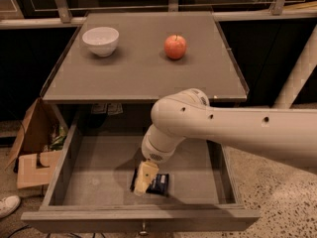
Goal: Pick rxbar blueberry from top drawer and place on counter
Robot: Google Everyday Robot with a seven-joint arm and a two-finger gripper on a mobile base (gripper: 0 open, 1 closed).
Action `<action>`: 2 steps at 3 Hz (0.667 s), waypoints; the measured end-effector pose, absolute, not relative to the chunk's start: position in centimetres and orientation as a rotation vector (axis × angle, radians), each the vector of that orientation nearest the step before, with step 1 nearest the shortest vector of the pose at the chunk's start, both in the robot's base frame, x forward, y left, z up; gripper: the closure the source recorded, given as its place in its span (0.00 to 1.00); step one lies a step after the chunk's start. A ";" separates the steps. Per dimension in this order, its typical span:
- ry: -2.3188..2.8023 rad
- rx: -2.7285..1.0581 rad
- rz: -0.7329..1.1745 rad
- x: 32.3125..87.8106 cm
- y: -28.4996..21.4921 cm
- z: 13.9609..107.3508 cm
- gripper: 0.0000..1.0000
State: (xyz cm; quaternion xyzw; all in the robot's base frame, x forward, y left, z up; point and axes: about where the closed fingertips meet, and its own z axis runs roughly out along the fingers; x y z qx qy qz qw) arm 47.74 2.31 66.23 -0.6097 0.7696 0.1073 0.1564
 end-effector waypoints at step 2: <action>2.209 -1.736 0.358 48.5 3.5 62.6 0.00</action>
Offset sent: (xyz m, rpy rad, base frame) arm 0.0127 0.0173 -0.0528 0.0400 0.0382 -0.0039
